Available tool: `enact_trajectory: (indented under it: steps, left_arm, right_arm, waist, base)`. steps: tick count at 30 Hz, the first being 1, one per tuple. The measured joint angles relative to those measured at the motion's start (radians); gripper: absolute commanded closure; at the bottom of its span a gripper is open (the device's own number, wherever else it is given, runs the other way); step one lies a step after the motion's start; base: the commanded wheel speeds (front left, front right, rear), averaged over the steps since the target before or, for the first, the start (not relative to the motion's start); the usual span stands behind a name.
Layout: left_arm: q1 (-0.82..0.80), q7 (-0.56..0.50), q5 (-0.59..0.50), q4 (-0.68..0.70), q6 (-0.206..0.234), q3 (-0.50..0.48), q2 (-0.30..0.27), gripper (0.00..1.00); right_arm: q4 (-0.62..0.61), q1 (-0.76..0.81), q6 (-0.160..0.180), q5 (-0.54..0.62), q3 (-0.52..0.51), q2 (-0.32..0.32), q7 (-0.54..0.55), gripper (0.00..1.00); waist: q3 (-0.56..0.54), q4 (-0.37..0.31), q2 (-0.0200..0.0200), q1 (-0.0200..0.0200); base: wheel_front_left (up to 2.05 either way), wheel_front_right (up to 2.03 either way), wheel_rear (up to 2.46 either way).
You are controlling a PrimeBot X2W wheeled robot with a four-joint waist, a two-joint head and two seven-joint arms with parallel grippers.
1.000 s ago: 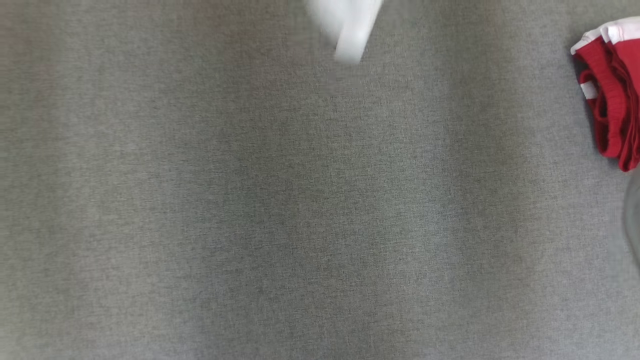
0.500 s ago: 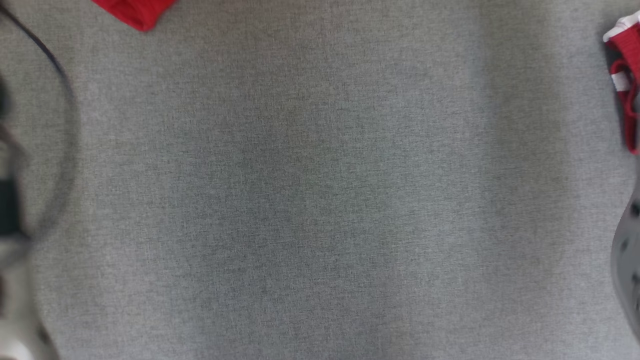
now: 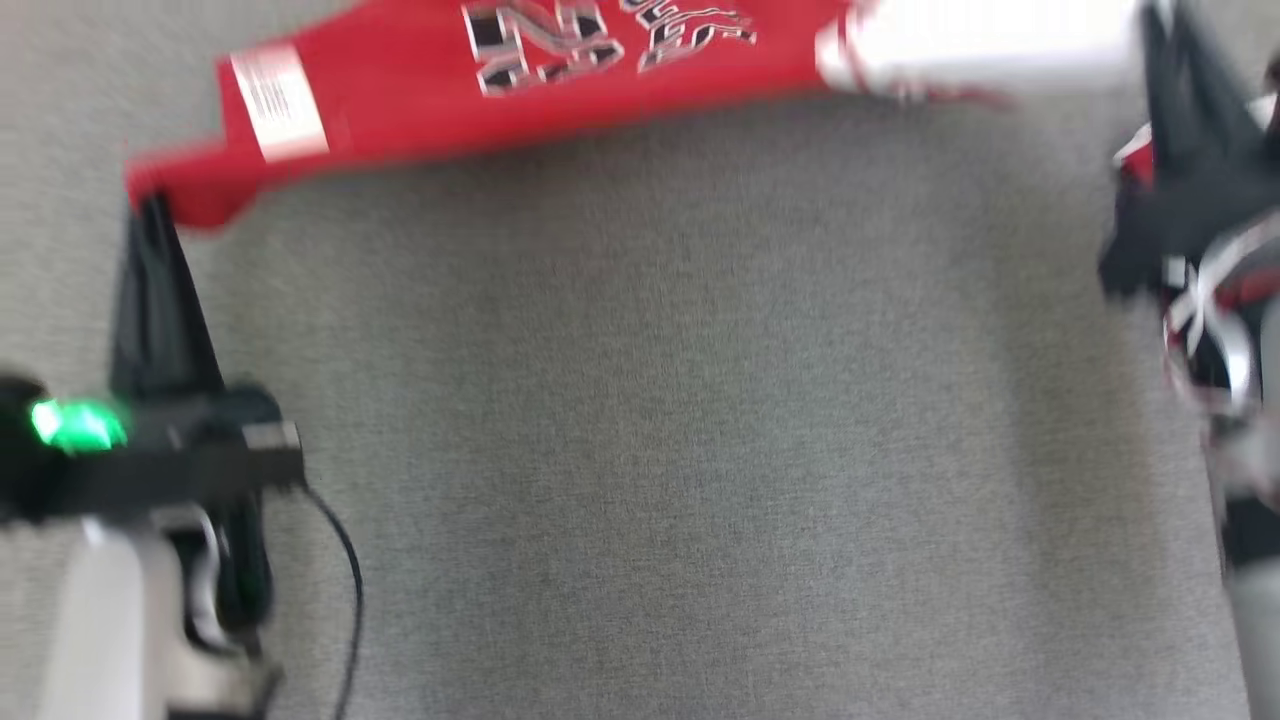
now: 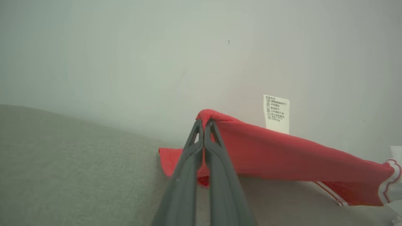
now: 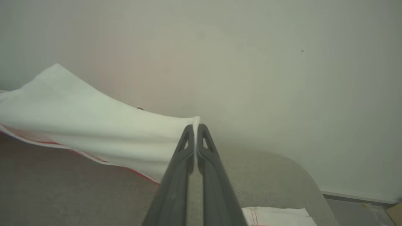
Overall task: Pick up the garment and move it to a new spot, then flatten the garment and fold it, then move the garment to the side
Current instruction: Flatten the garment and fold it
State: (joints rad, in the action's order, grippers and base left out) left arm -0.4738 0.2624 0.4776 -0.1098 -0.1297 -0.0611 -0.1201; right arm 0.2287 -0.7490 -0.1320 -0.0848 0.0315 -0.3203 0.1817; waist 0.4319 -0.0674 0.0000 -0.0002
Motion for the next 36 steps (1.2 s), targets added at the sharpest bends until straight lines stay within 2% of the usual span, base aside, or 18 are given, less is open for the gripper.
enact_trajectory:
  steps: [1, 6, 15, 25, 33, 36]
  left_arm:
    - [0.07, 0.0, 0.004, 0.021, 0.0, 0.005, 0.014, 1.0]
    - [0.231, 0.0, 0.009, 0.065, -0.001, 0.031, 0.039, 1.0]
    - [0.455, 0.0, 0.004, 0.076, 0.001, 0.062, 0.064, 1.0]
    - [0.573, 0.0, -0.024, 0.022, 0.027, 0.101, 0.068, 1.0]
    - [0.617, -0.035, -0.052, -0.038, 0.033, 0.139, 0.049, 1.0]
    - [0.619, -0.033, -0.043, -0.042, 0.032, 0.126, 0.04, 1.0]
  right_arm:
    - [-0.08, 0.1, 0.0, -0.021, -0.02, 0.0, 0.101, 1.0]
    - [-0.256, 0.332, 0.0, -0.044, -0.055, 0.012, 0.341, 1.0]
    - [-0.479, 0.639, 0.0, -0.084, -0.07, 0.052, 0.659, 1.0]
    - [-0.579, 0.821, 0.0, -0.128, -0.068, 0.078, 0.831, 1.0]
    - [-0.606, 0.897, 0.0, -0.143, -0.088, 0.097, 0.883, 1.0]
    - [-0.617, 0.896, 0.0, -0.146, -0.103, 0.108, 0.862, 1.0]
  waist:
    - [-0.032, 0.002, 0.0, 0.0]
    - [-0.112, 0.004, -0.0001, -0.0001]
    - [-0.239, 0.015, -0.0001, -0.0002]
    - [-0.31, 0.037, -0.0002, 0.0]
    - [-0.311, 0.049, 0.0, 0.0002]
    - [-0.307, 0.053, 0.0, 0.0002]
  base:
    - [0.0, 0.0, 0.0]
    - [0.0, 0.0, 0.0]
    - [0.0, 0.0, 0.0]
    - [0.0, 0.0, 0.0]
    - [0.0, 0.0, 0.0]
    - [0.0, 0.0, 0.0]
